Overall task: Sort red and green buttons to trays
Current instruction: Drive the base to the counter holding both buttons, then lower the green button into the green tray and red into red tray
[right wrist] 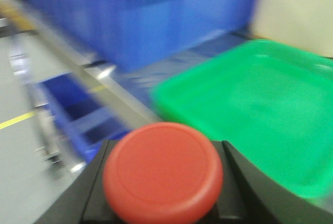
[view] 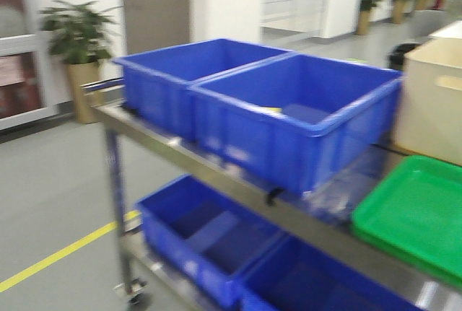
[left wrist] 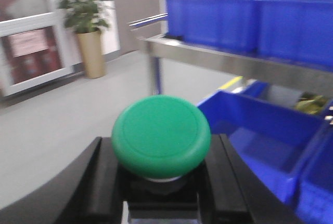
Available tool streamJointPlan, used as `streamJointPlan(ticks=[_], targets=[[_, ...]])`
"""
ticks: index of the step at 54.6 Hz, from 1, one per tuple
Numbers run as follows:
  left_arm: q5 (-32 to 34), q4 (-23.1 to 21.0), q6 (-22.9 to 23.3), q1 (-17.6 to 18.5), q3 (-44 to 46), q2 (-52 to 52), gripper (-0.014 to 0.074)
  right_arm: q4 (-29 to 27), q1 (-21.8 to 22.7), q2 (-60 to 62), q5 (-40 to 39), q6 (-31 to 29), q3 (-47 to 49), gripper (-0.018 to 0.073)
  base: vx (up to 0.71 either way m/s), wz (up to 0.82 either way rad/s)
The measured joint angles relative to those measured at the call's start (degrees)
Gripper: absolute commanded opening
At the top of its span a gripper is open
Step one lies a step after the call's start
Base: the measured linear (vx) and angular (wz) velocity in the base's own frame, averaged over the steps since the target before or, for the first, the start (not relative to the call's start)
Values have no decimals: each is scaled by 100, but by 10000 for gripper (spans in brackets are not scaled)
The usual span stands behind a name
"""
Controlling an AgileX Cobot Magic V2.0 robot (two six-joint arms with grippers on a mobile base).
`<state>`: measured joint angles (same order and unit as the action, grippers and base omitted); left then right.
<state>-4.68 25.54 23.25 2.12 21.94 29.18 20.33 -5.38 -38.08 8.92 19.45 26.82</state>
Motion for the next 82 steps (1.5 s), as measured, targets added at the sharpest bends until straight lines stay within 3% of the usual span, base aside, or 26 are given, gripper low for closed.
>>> streamJointPlan(ticks=[36,71,82], targets=[[0,0,0,0,0,0,0,0,5,6,27,0,-6,-8,27,-92],[5,0,0,0,0,0,0,0,5,6,20,0,-6,-8,3,-11],[18,0,0,0,0,0,0,-16,5,6,-652,0,-6,-8,0,0]])
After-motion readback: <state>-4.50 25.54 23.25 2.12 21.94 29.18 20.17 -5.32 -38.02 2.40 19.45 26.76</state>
